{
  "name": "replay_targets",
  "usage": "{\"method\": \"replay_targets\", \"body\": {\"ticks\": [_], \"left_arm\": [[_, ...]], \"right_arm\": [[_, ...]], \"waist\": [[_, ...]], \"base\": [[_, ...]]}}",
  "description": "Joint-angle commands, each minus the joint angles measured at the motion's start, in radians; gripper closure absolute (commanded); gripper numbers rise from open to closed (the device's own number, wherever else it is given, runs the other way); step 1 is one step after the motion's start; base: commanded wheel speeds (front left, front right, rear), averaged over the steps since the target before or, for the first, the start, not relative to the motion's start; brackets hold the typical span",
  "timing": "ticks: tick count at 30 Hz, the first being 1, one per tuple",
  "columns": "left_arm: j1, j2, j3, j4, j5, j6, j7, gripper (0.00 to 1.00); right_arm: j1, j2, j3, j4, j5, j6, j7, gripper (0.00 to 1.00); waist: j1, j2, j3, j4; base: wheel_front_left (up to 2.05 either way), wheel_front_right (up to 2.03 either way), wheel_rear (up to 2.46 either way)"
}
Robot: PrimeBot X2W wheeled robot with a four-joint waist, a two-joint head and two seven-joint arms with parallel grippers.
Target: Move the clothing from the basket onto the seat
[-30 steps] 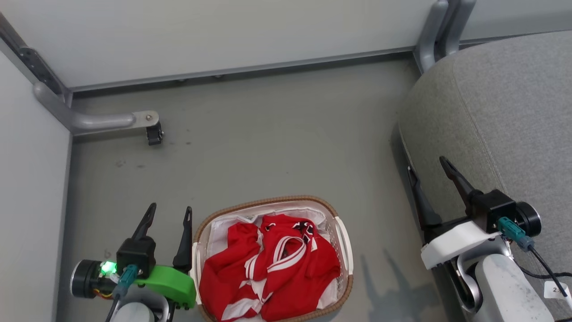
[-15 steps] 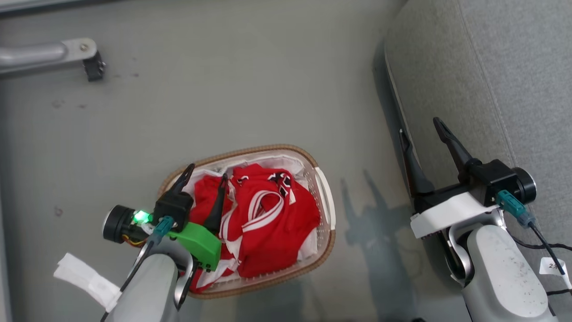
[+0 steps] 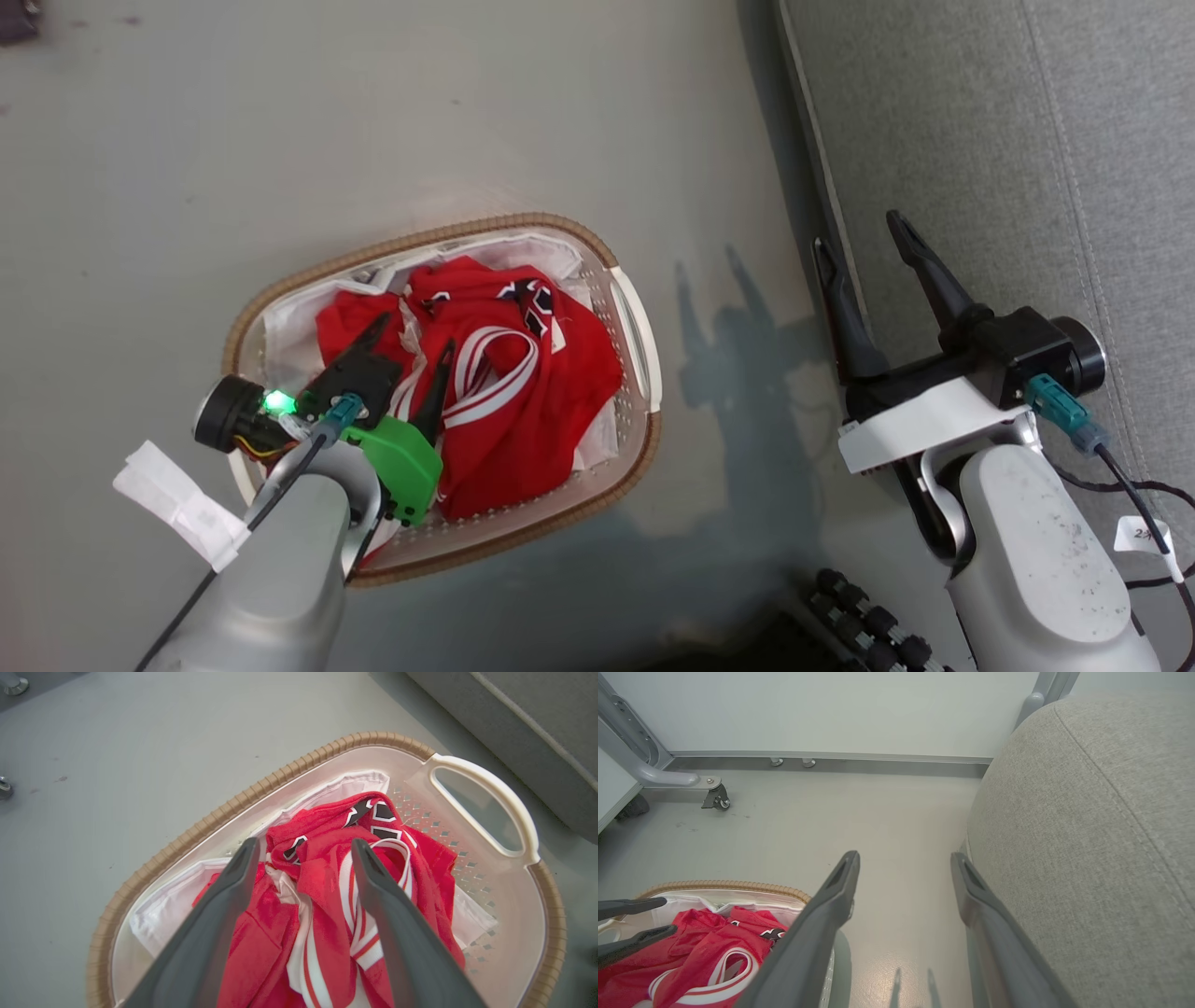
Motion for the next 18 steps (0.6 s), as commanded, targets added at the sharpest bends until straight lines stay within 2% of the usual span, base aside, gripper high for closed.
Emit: {"method": "replay_targets", "body": {"ticks": [1, 18], "left_arm": [[-0.035, 0.011, -0.008, 0.018, 0.006, 0.001, 0.000, 0.00], [-0.203, 0.006, -0.095, 0.287, 0.030, 0.001, 0.000, 0.00]], "right_arm": [[-0.018, 0.002, 0.001, -0.010, 0.006, -0.001, -0.005, 0.00], [-0.028, 0.002, 0.065, -0.037, 0.085, -0.001, -0.005, 0.00]], "waist": [[-0.0001, 0.0000, 0.077, -0.040], [-0.0001, 0.0000, 0.174, -0.090]], "base": [[0.00, 0.00, 0.00], [0.00, 0.00, 0.00]]}}
